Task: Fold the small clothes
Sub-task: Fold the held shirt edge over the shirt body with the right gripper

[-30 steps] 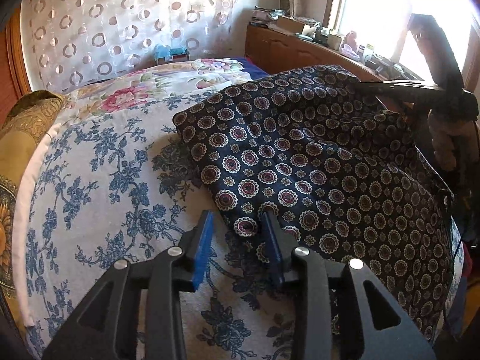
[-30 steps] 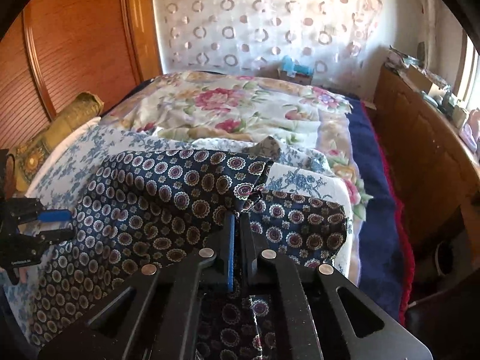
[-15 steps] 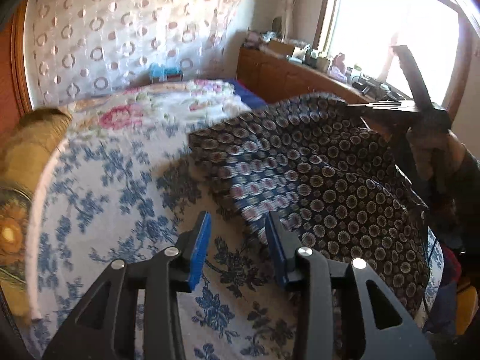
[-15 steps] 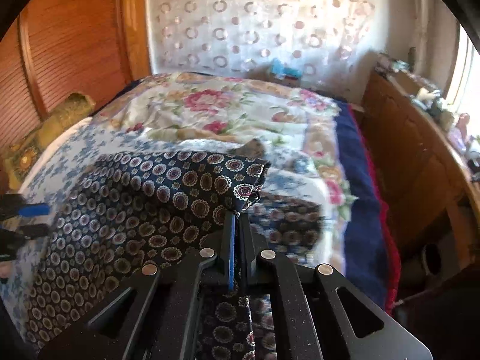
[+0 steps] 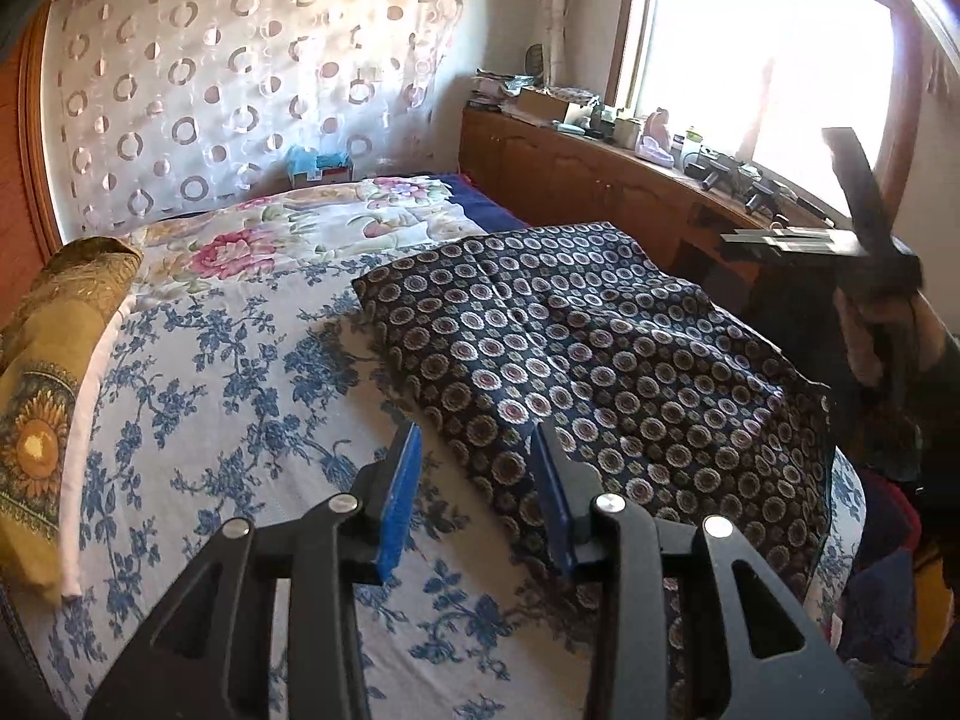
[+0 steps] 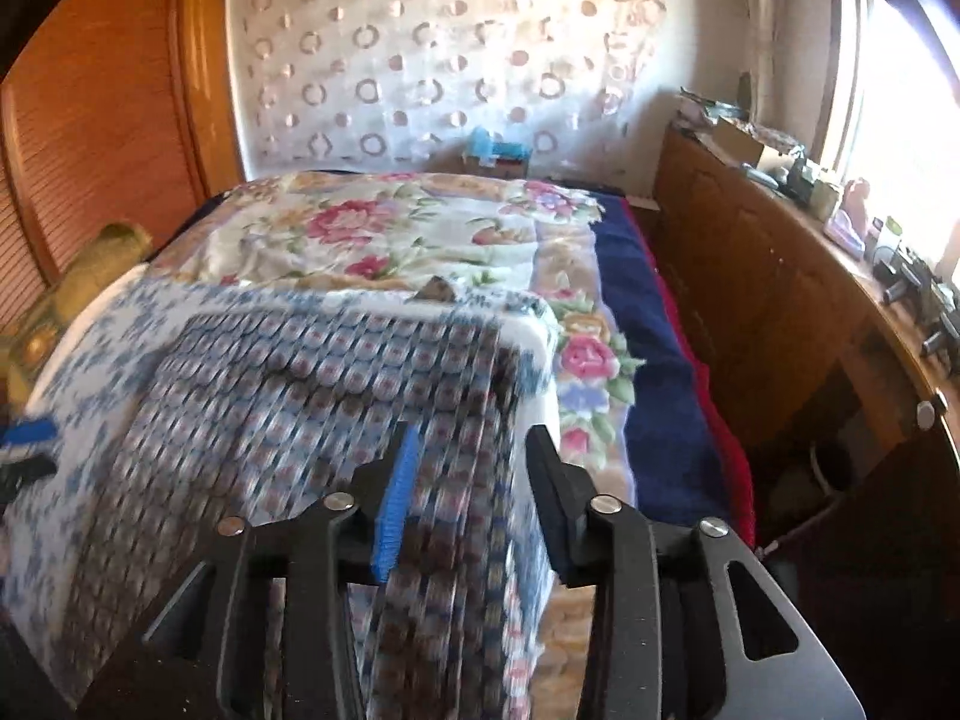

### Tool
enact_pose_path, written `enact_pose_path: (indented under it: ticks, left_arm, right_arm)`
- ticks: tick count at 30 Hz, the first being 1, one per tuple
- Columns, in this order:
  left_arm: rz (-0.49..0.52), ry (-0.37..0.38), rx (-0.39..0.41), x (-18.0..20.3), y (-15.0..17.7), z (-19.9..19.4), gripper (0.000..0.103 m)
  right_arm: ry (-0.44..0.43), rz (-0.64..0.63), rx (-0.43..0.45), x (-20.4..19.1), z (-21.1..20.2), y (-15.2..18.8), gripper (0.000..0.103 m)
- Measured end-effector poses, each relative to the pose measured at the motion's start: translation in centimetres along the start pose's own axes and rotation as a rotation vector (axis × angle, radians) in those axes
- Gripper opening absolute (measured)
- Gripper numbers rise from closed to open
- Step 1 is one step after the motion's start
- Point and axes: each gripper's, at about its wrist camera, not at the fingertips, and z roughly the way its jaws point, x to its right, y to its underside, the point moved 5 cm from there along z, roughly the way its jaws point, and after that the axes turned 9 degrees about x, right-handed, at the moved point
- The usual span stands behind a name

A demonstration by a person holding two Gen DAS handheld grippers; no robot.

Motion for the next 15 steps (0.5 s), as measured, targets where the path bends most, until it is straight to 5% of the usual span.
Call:
enact_pose_path:
  ticks: [15]
  left_arm:
    - [0.032, -0.032, 0.006, 2.3, 1.9, -2.5, 0.037]
  right_arm:
    - [-0.017, -0.027, -0.101, -2.3, -5.0, 9.9, 0.041]
